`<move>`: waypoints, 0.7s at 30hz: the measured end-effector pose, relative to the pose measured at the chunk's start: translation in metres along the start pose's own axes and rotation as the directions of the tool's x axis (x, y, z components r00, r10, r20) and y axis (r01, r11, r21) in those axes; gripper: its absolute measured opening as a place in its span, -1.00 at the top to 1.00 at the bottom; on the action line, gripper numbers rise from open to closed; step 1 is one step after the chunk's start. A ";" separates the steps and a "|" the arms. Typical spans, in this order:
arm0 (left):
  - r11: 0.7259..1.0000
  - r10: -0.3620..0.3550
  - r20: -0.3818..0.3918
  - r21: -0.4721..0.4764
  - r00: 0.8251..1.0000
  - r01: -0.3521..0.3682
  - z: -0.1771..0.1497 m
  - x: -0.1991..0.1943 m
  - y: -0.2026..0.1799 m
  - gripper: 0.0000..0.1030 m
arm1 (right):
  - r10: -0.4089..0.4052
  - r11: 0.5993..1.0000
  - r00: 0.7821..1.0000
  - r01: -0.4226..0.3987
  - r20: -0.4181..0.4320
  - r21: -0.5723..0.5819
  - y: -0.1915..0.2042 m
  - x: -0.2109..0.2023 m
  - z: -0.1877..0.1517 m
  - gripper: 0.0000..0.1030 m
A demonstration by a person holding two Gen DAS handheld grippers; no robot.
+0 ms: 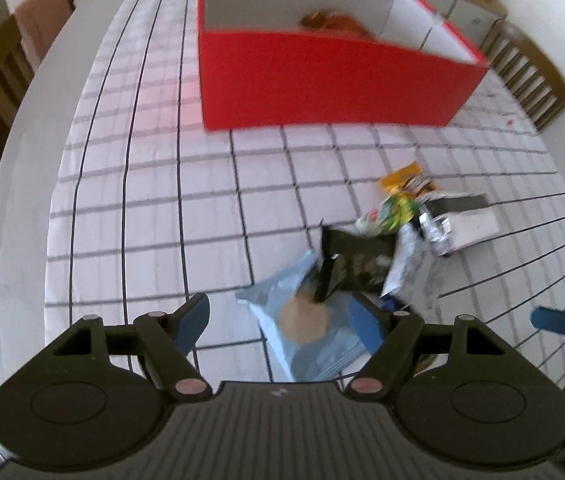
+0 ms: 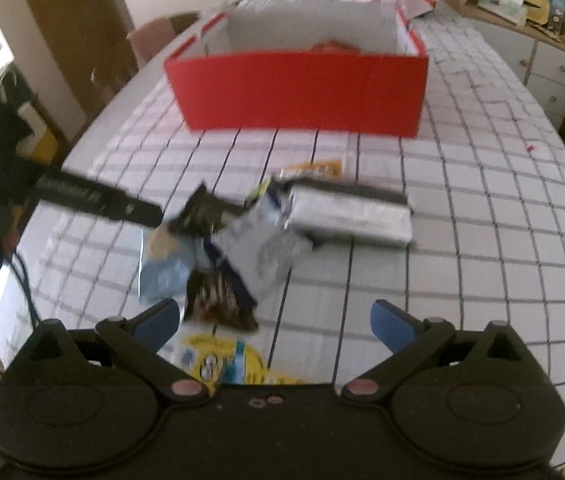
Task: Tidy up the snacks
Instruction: 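Move the left tool toward the blue cookie bag while the right tool approaches the yellow Minion snack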
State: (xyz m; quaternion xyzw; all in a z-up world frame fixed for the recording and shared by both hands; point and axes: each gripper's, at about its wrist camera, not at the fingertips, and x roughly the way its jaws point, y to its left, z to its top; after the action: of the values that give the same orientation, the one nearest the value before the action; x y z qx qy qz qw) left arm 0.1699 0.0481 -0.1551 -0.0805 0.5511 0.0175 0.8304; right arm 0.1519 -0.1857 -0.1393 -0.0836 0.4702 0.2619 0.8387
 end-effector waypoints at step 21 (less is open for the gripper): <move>0.981 0.119 -0.120 -0.141 0.986 -0.136 0.008 0.040 -0.013 -0.48 | 0.038 0.972 0.994 -0.061 -0.107 -0.227 0.031 0.023 -0.024 -0.81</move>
State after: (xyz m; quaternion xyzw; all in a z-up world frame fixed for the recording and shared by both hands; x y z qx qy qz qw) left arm 0.1940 0.0337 -0.1871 -0.1073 0.5977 0.1072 0.7872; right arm 0.1280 -0.1603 -0.1681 -0.1814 0.4810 0.3307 0.7914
